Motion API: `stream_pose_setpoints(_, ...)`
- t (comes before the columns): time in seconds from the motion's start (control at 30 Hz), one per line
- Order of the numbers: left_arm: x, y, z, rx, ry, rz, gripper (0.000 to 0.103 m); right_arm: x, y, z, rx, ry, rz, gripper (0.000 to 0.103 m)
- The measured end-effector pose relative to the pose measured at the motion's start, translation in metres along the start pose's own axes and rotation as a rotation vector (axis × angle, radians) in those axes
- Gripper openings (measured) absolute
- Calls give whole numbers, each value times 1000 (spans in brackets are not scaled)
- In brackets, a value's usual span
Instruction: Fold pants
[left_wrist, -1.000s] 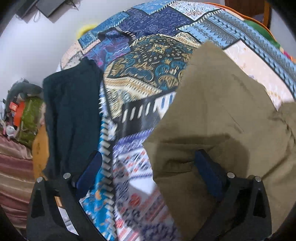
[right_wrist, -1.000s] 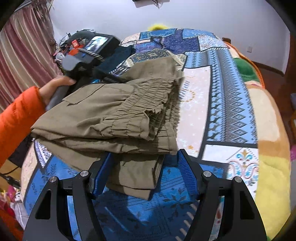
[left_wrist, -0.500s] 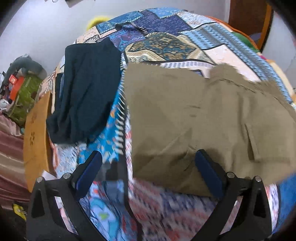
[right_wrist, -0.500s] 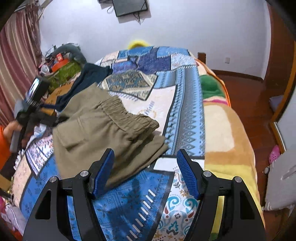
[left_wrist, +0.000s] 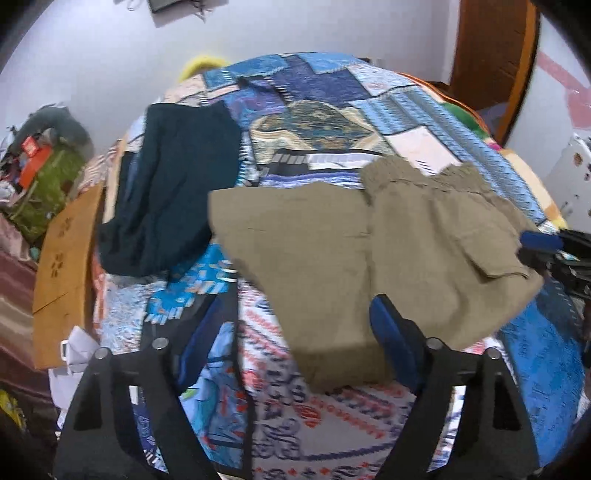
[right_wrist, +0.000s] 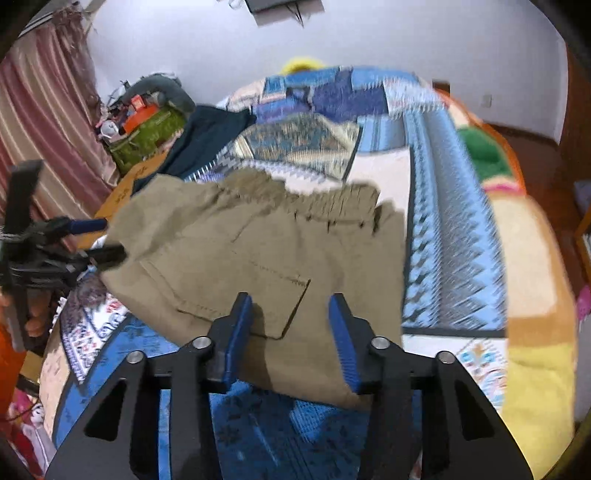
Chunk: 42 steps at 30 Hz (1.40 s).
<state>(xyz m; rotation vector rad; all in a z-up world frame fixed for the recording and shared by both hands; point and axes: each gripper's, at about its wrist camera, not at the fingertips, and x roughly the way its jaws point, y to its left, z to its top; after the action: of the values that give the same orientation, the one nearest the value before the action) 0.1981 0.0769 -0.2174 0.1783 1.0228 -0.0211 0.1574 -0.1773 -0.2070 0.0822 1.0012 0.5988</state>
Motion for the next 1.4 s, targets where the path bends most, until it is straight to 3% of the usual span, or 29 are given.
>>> stream_pose_setpoints(0.1, 15, 11, -6, -6, 55, 17, 73, -3, -1, -5, 1, -4, 0, 36)
stream_pose_setpoints(0.43, -3, 54, -18, -108, 22, 83, 72, -9, 1, -8, -27, 8, -20, 36)
stream_pose_setpoints(0.7, -27, 42, 25, -92, -84, -19, 72, -26, 1, 13, -55, -10, -42, 38)
stream_pose_setpoints(0.93, 13, 12, 60, -34, -25, -87, 72, -15, -5, 42, -58, -45, -51, 41)
stream_pose_setpoints(1.03, 39, 5, 60, -21, 40, -153, 72, 4, -10, 46, -39, 1, -32, 41)
stream_pose_setpoints(1.13, 64, 9, 49, -36, 111, -168, 72, 28, -15, 42, -32, 80, -12, 41)
stream_pose_setpoints(1.23, 64, 11, 40, -27, 92, -183, 72, 34, -19, 33, -26, 80, 15, 42)
stream_pose_setpoints(1.4, 49, 9, 28, 21, 62, -129, 73, 23, -21, 25, -29, 66, 8, 42)
